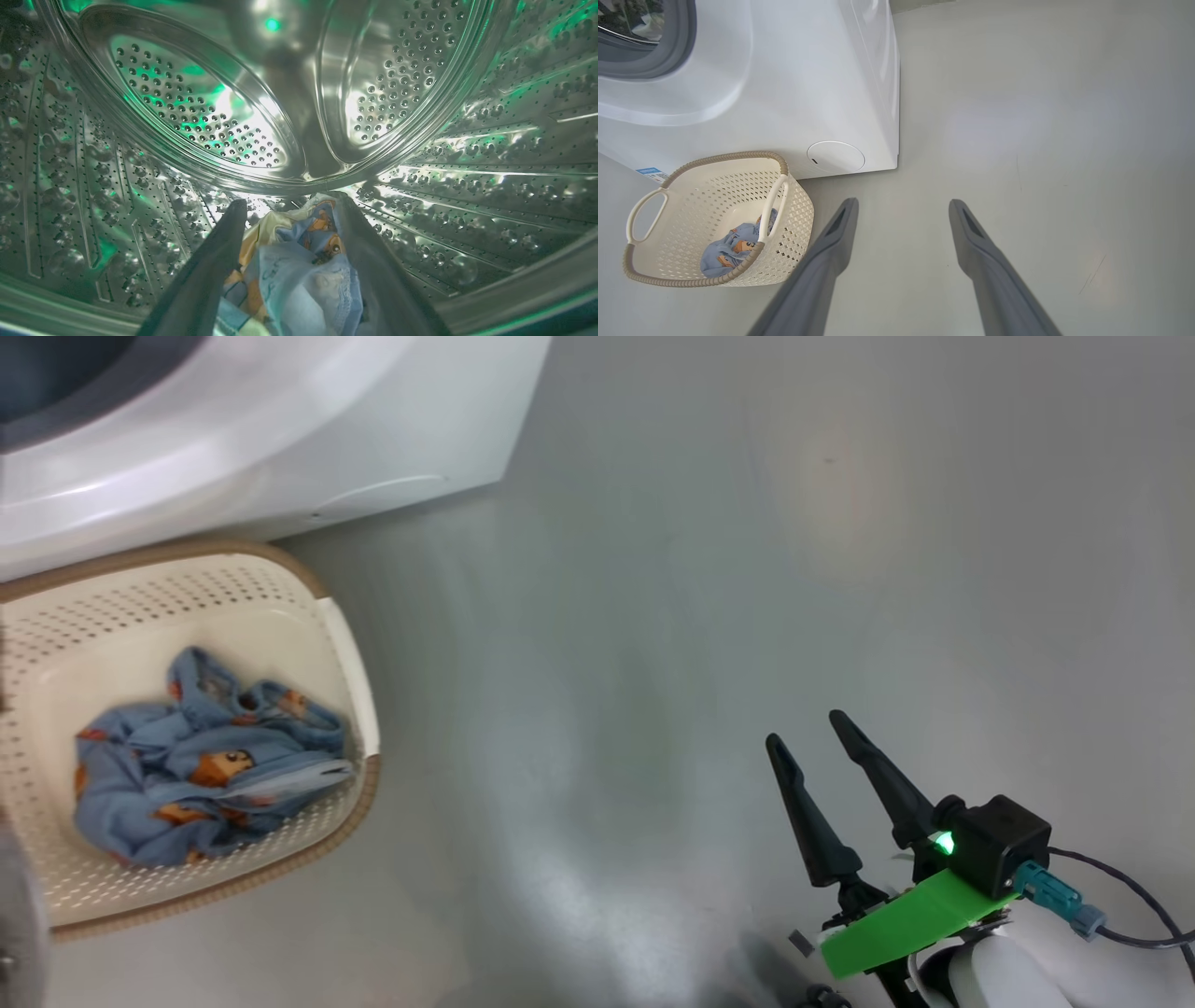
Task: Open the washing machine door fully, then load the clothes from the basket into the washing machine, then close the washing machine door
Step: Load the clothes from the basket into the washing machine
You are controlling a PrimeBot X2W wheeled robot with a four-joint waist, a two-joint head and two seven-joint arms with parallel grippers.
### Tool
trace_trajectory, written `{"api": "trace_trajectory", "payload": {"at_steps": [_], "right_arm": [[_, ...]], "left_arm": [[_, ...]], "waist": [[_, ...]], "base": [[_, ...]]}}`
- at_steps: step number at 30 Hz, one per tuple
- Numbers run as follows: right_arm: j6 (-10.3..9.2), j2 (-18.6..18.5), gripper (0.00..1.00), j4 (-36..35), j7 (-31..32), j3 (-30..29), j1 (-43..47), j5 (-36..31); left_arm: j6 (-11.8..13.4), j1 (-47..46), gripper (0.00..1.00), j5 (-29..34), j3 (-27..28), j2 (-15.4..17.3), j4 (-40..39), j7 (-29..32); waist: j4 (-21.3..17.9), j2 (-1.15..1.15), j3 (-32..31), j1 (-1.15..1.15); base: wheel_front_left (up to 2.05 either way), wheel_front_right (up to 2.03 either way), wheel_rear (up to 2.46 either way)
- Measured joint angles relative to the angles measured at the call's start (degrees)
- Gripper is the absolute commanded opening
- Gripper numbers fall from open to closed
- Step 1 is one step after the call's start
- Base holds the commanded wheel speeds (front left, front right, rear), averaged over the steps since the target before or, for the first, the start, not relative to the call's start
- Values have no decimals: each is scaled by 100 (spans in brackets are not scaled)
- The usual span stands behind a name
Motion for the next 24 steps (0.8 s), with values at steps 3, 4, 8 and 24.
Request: {"api": "trace_trajectory", "payload": {"at_steps": [3,4,8,24], "right_arm": [[0,-7,100,12,0,-99,-1,-4],[0,-20,100,14,0,-120,-1,-5],[0,-55,100,25,0,-191,3,-49],[0,-160,100,89,0,-505,186,-155]], "left_arm": [[-4,210,100,-84,-1,-182,-66,0],[-9,282,100,-85,-8,-246,-89,0],[-59,587,100,-131,-63,-447,-248,-1],[-333,2146,100,-469,-166,-1082,-1690,0]], "waist": [[126,0,-74,0],[171,0,-99,0],[349,0,-223,0],[1027,0,-787,0]], "base": [[0,0,0],[0,0,0],[0,0,0],[0,0,0]]}}
